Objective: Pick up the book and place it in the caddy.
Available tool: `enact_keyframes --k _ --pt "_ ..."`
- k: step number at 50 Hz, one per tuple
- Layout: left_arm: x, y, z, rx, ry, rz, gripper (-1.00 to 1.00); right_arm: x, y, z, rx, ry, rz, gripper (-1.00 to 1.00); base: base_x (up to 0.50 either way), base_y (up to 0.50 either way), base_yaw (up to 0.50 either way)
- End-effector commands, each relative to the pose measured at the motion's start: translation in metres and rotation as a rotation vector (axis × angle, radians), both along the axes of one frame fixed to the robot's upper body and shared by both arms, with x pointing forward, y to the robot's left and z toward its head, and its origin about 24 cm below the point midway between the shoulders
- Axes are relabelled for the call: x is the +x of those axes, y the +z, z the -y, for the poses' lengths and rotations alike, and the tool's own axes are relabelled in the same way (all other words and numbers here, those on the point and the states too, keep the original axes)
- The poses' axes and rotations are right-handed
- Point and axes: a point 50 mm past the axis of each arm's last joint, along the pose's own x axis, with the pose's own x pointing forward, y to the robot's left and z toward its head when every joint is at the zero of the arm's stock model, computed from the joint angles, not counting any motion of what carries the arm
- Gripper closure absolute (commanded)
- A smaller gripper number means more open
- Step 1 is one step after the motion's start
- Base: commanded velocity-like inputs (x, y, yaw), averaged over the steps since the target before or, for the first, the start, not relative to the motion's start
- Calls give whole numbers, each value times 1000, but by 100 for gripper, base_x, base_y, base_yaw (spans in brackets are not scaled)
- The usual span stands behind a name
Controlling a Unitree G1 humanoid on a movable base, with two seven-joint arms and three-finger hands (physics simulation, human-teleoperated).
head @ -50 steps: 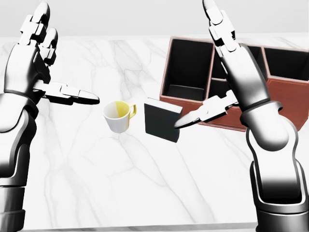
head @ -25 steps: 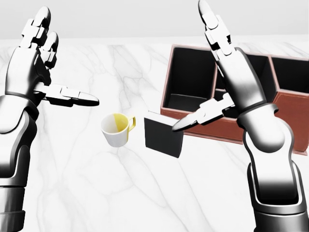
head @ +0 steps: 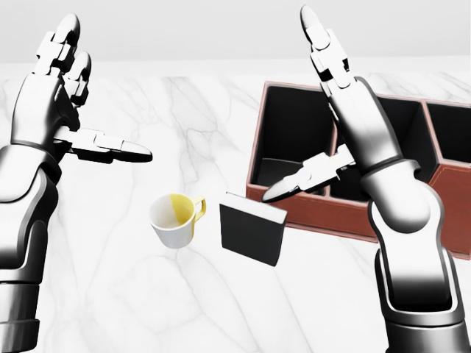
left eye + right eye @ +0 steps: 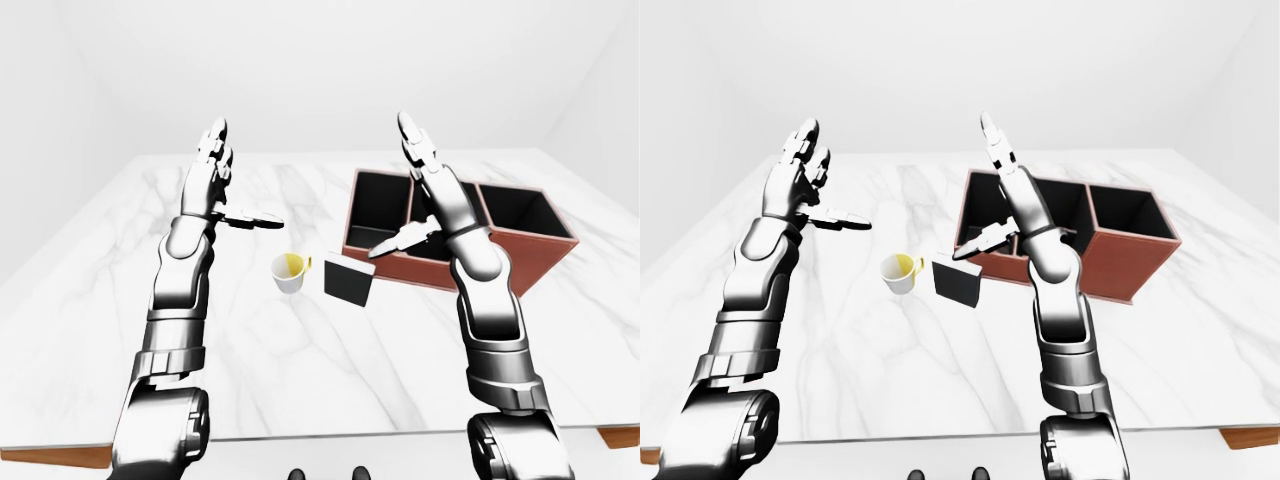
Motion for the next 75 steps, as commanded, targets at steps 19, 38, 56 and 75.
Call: enact_keyframes --k 19,38,56,75 --pt "-1 -5 -2 -3 0 -13 -100 -5 -4 -6 -26 10 -3 -100 18 0 0" --pt "-8 4 -7 -11 14 36 -100 -10 -18 -16 -116 -62 -11 -100 1 0 0" --pt "-16 5 -6 -15 0 64 -100 -27 -37 -43 -328 -106 -13 -100 0 0 0" --pt "-17 -1 -7 -27 -16 45 -100 -31 -86 -48 -397 -256 -85 -100 0 0 0"
